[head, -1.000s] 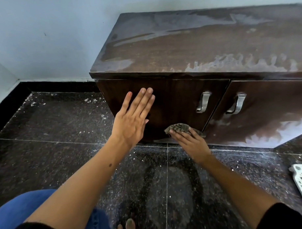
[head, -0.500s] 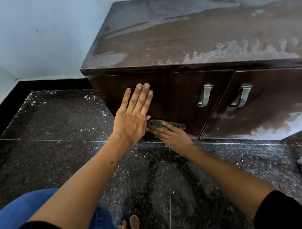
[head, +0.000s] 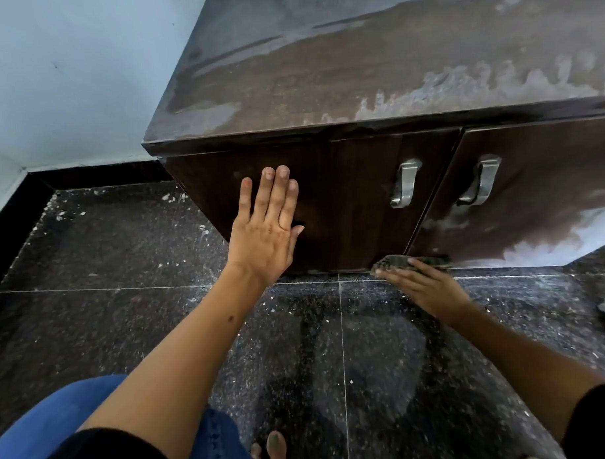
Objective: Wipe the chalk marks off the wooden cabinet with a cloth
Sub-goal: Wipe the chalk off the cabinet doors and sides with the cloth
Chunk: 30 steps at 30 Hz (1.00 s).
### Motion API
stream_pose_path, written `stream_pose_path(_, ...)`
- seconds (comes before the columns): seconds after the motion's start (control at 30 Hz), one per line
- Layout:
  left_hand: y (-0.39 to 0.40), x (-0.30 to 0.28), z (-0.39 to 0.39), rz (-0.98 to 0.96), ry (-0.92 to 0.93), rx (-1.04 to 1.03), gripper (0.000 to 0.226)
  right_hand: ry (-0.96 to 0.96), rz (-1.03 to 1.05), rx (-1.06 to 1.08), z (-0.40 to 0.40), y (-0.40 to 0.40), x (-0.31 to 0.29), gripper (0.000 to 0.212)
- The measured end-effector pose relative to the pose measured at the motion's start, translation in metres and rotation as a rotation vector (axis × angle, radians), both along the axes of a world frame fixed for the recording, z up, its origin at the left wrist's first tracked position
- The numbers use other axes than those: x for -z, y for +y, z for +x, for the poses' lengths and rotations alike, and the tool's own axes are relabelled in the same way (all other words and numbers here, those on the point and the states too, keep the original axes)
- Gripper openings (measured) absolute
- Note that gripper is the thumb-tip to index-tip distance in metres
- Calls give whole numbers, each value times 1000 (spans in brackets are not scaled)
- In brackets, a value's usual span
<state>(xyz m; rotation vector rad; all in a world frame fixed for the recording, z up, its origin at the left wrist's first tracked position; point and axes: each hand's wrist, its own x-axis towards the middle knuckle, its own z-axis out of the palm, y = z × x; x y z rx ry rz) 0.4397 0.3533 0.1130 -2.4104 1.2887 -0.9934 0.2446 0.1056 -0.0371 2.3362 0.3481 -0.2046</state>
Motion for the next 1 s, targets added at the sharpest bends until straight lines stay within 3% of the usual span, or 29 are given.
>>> stream_pose_path(0.2, 4, -3, 0, 2, 17, 30, 78, 110, -30, -181, 82, 95, -10, 66)
stream_pose_path(0.33, 6, -9, -3, 15, 39, 44, 78, 134, -135, -157, 107, 124, -15, 63)
stream_pose_path(0.53, 9, -12, -6, 41, 55, 17, 75, 162, -167, -162, 72, 84, -14, 73)
stream_pose_path(0.67, 6, -11, -7, 73, 55, -41, 81, 117, -152, 20, 10, 17, -5, 81)
stream_pose_path(0.77, 3, -12, -9, 78, 88, -76, 84, 231, -125, 130, -17, -16, -8, 75)
stream_pose_path(0.93, 3, -15, -12, 101, 145, -107, 85, 160, 5, 86, -6, 7, 0, 66)
stream_pose_path(1.0, 5, -16, -12, 96, 138, -100, 85, 93, 6, 40, 8, 23, 7, 73)
